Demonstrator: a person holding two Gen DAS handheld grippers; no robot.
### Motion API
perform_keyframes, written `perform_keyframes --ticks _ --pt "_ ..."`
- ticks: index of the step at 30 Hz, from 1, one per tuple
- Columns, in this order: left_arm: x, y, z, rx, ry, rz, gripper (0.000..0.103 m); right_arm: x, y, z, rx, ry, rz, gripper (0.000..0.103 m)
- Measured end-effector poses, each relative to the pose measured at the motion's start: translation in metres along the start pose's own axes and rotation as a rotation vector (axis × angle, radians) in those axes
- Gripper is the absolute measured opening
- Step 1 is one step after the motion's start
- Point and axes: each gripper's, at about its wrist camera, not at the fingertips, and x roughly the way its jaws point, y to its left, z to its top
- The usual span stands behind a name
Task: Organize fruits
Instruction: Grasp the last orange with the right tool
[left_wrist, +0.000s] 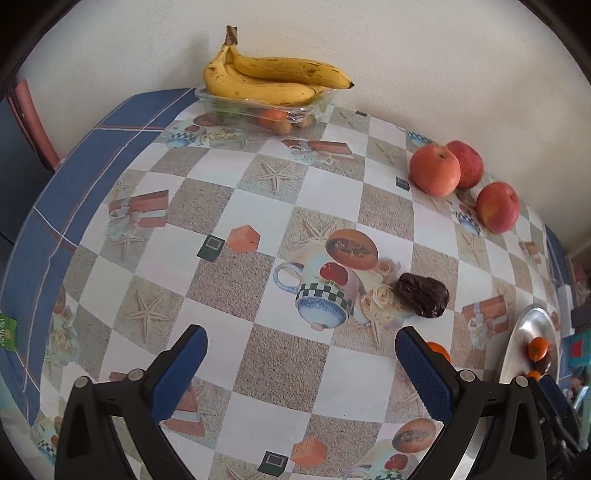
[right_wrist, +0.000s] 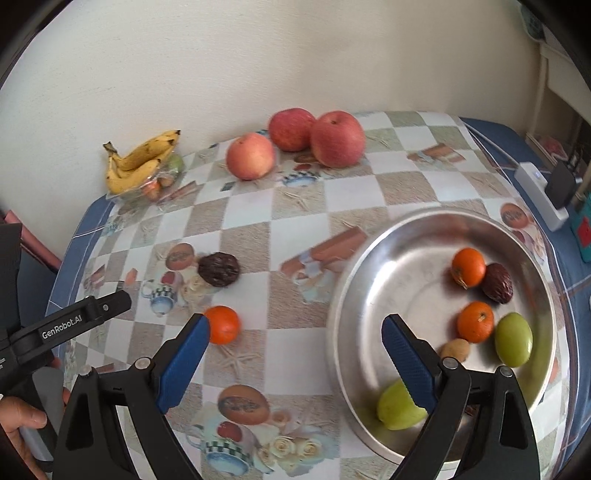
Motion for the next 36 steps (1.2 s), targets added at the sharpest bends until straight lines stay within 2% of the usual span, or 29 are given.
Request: perform_keyframes --ticks 3,8,20,24,26,29,36 --pt "0.002 0.004 0.005 -0.026 0.006 -0.031 0.103 0.003 0.013 0.006 -0.02 -0.003 0.01 0.094" --pt "0.01 0.003 0.011 -0.035 0.012 -0.037 0.103 0.016 0.031 0.014 -0.037 0.014 0.02 0.094" --pt "0.055 0.011 0.012 -0.048 0.101 0.027 0.103 0.083 0.058 0.0 -0.082 0.187 0.023 0.092" --pt "0.065 0.014 0.011 -0.053 0.123 0.034 0.103 0.091 0.064 -0.006 -0.11 0.214 0.012 0.076" --pt "0.066 0.015 0.01 -0.057 0.125 0.035 0.103 0.092 0.066 -0.008 -0.123 0.216 0.003 0.073" --pt "0.065 0.015 0.011 -0.048 0.124 0.034 0.103 0.092 0.067 -0.009 -0.13 0.218 0.001 0.057" --pt "0.063 0.007 0.011 -0.028 0.116 0.028 0.103 0.091 0.071 -0.009 -0.142 0.217 0.013 0.048"
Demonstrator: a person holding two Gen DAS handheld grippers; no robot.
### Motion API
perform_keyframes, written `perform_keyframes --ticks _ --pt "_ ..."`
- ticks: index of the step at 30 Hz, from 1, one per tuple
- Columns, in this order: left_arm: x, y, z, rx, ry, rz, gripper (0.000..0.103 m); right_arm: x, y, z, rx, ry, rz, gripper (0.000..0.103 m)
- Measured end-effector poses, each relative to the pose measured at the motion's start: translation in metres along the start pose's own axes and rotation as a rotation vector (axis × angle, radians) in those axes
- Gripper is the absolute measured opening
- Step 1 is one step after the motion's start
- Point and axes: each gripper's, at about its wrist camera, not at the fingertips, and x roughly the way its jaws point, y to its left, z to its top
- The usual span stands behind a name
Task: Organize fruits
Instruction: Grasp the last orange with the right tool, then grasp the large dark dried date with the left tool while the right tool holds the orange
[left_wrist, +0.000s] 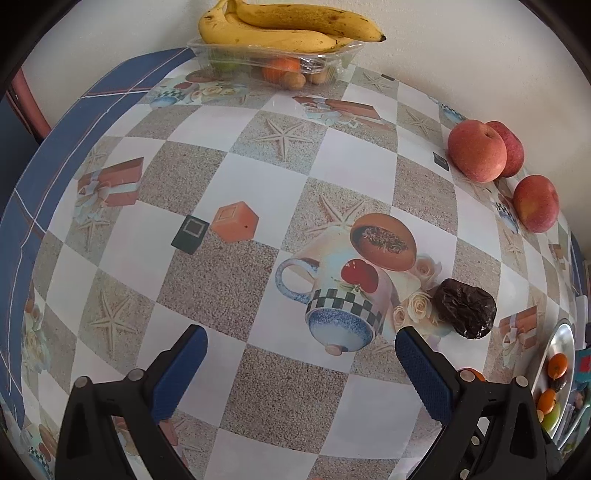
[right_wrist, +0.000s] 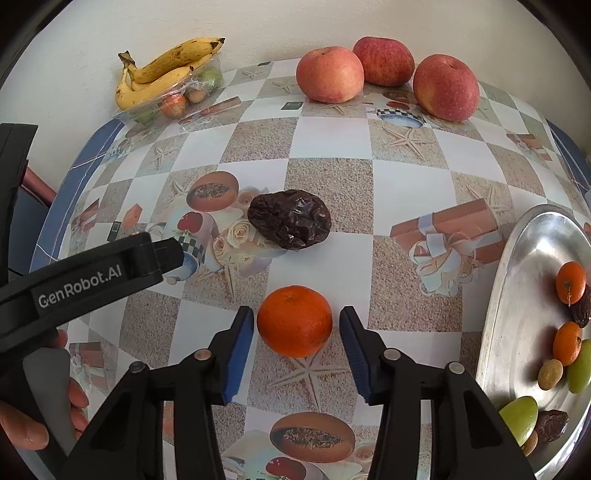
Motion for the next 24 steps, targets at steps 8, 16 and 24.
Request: perform_keyframes --ticks 8,16,24 --pt "0.0 -0.009 0.003 0.007 -0.012 -0.029 0.103 -0.002 -0.005 0.0 0.009 0.002 0.022 0.041" --pt "-0.003 -0.034 0.006 0.033 -0.035 -0.144 0.102 -0.02 -0.033 0.005 0.061 -0.064 -0.061 0.041" --pt "-0.01 -0.074 0.008 0.138 -0.073 -0.294 0.09 -0.044 -0.053 0.012 0.106 -0.126 -0.064 0.041"
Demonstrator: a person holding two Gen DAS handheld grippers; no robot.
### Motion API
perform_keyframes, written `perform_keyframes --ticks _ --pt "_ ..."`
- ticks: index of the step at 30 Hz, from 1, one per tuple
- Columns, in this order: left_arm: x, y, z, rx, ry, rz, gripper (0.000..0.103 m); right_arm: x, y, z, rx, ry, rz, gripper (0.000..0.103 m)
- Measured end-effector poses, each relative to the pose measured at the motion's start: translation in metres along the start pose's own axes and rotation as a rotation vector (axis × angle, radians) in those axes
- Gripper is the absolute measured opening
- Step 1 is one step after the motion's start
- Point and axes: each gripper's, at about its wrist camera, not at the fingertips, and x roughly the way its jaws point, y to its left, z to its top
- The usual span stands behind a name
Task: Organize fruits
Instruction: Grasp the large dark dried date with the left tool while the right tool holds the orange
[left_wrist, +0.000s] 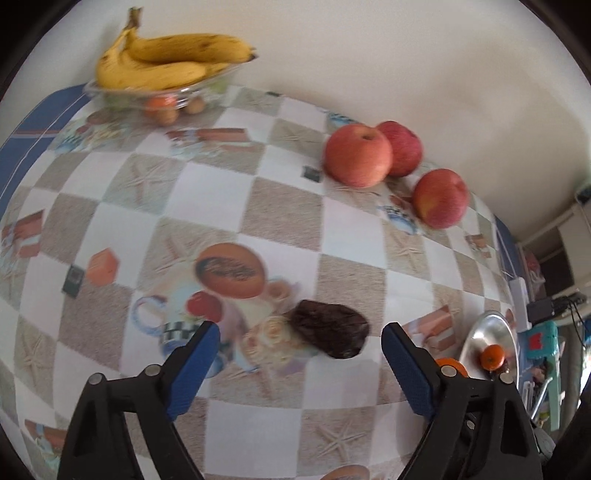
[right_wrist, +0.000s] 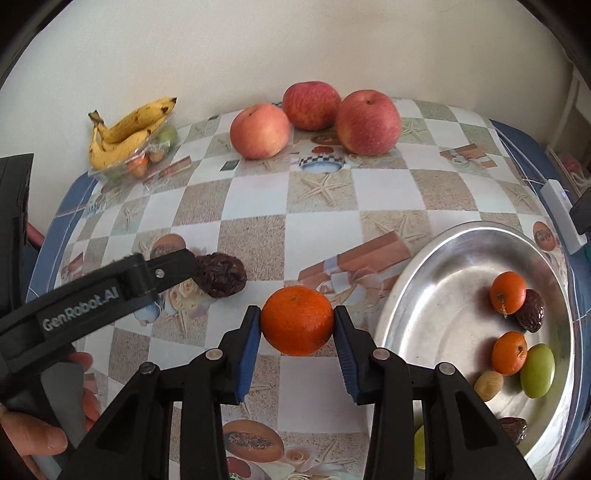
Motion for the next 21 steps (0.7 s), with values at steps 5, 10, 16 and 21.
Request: perform_keyframes --ticks 5,10,16,21 --pt "0.01 -0.019 -0.003 0.068 0.006 -0.03 0.088 -0.009 -0.012 0.001 0.024 -0.016 -0.003 0.041" --pt "0.017 -0.03 -0.006 0.125 0.014 -0.018 0.08 -0.01 -0.019 0.001 0.043 -0.012 0.001 0.041" --pt "0.024 -0.028 -0.006 0.126 0.011 0.004 0.077 -0.008 -0.022 0.0 0.051 -0.006 0.003 0.041" --pt "0.024 -0.022 -0.005 0.102 0.019 0.009 0.06 -0.009 -0.022 0.0 0.051 -0.005 0.003 0.041"
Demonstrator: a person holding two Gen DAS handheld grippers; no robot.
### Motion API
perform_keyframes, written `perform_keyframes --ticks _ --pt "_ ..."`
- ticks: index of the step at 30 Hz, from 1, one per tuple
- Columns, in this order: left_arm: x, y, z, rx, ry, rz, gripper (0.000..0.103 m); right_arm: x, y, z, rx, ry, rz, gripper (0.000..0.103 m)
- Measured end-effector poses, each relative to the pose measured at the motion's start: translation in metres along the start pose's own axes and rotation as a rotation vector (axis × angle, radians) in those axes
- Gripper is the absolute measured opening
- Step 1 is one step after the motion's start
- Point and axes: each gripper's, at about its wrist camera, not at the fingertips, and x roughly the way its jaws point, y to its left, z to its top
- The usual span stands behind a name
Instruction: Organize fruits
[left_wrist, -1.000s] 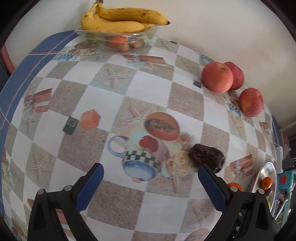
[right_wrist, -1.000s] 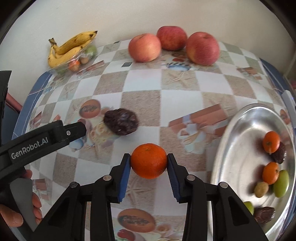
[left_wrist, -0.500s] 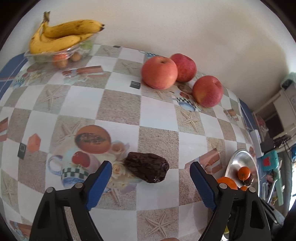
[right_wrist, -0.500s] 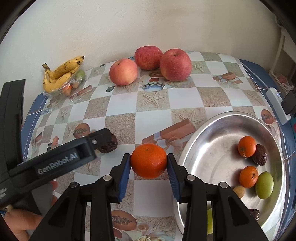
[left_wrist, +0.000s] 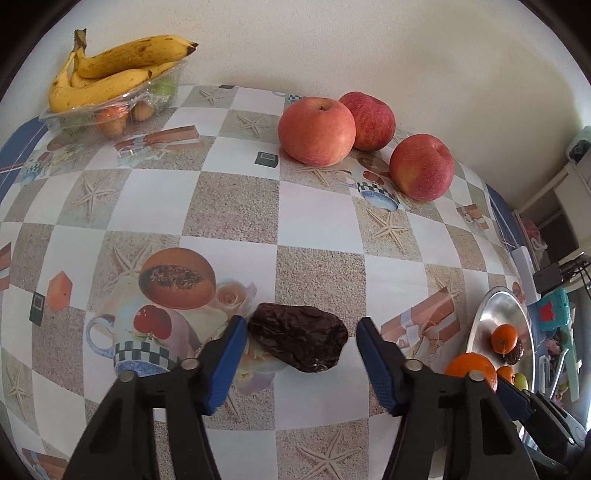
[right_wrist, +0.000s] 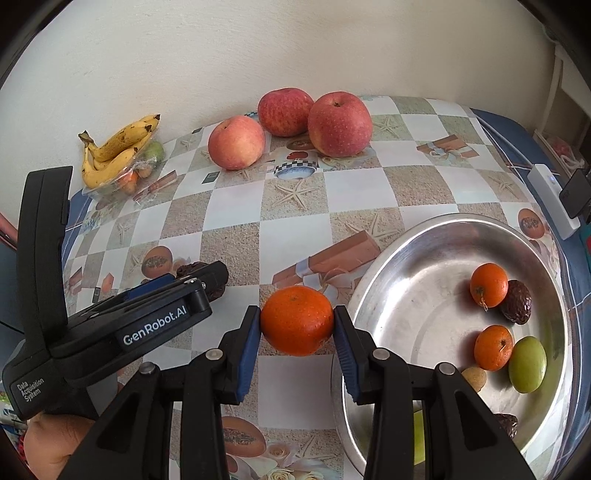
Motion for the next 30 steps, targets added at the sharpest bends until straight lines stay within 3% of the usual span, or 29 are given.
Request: perform_keyframes --ticks 16,30 --pt "-0.028 0.003 -0.017 -0.093 -0.005 -0.081 0.059 -0.01 -0.003 -0.012 0.006 0.0 -0.02 0.041" --pt "-0.066 -0.01 -0.052 -0.048 -0.007 -0.032 0.059 -0.034 -0.004 -0.041 0.015 0.001 -0.021 0.041"
